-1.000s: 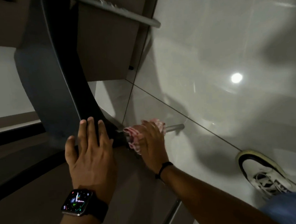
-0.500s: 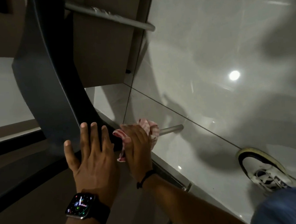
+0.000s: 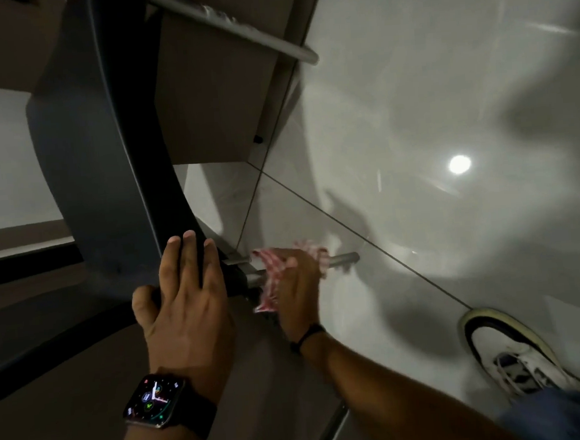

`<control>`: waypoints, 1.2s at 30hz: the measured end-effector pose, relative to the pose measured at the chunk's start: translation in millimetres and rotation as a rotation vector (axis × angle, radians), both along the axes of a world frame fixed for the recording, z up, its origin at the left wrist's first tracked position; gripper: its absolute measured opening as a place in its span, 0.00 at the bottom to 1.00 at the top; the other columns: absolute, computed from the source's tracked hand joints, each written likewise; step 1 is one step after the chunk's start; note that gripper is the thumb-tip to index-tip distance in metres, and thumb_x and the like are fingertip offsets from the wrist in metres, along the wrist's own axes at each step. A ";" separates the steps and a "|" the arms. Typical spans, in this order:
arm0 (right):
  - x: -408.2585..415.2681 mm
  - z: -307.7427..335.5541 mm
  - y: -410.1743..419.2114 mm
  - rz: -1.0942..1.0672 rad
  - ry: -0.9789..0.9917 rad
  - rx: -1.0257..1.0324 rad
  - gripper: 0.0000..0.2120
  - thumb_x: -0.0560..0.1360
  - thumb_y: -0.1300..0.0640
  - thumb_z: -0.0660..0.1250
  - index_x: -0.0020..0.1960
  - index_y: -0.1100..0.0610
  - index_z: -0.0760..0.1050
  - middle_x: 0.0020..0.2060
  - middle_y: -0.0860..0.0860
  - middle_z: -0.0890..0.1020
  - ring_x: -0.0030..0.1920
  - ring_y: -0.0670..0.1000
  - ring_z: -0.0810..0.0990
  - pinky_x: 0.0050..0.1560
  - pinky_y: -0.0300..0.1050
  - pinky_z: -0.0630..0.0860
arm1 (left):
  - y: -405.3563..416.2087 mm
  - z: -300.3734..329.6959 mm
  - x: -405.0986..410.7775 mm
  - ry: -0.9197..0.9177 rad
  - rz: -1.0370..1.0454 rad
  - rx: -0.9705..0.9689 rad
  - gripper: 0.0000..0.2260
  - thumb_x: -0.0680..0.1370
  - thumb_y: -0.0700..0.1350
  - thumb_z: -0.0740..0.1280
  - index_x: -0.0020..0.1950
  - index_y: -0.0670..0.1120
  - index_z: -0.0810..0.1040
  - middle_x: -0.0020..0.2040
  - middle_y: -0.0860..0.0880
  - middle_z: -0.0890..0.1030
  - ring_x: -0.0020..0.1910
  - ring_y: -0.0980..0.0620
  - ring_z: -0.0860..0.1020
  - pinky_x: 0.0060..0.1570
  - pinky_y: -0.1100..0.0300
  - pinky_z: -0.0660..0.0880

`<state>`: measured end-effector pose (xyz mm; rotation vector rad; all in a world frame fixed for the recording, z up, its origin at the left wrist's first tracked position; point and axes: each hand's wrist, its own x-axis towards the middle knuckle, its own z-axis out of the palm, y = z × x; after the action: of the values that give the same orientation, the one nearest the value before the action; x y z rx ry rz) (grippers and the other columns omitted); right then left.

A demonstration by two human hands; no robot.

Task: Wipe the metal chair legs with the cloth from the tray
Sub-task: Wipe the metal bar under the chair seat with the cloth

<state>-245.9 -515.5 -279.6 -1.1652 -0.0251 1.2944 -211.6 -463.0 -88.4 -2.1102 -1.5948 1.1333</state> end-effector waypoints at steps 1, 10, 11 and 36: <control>-4.6 23.7 3.9 -0.038 -0.055 0.097 0.15 0.92 0.43 0.53 0.70 0.30 0.76 0.66 0.33 0.85 0.67 0.41 0.86 0.66 0.45 0.87 | 0.7 1.6 2.1 0.004 0.005 -0.005 0.34 0.81 0.42 0.56 0.85 0.51 0.47 0.86 0.50 0.42 0.84 0.50 0.37 0.79 0.42 0.51; 3.4 -87.8 -4.3 0.486 -0.383 -0.316 0.19 0.91 0.56 0.55 0.76 0.56 0.78 0.75 0.54 0.79 0.82 0.54 0.72 0.89 0.51 0.61 | -1.3 -9.6 -8.7 -0.018 -0.102 0.064 0.29 0.79 0.43 0.69 0.80 0.48 0.67 0.81 0.46 0.67 0.82 0.47 0.61 0.77 0.52 0.44; 14.7 -105.4 -5.7 0.561 -0.309 -0.366 0.18 0.91 0.59 0.56 0.77 0.58 0.78 0.76 0.57 0.79 0.81 0.57 0.73 0.88 0.52 0.64 | -1.4 -10.1 -10.4 -0.021 -0.103 0.060 0.31 0.77 0.42 0.71 0.80 0.48 0.67 0.82 0.46 0.67 0.82 0.47 0.60 0.76 0.51 0.47; 25.5 -17.5 8.2 0.600 -0.594 -0.144 0.13 0.87 0.58 0.70 0.69 0.50 0.84 0.64 0.53 0.85 0.67 0.49 0.80 0.80 0.57 0.72 | 0.9 1.1 10.9 0.017 0.080 -0.071 0.35 0.79 0.37 0.61 0.84 0.54 0.55 0.85 0.54 0.48 0.84 0.54 0.49 0.69 0.42 0.62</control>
<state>-220.4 -507.3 -297.1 -1.7121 -0.7778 1.4235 -200.6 -462.1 -87.3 -2.0912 -1.6682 1.2485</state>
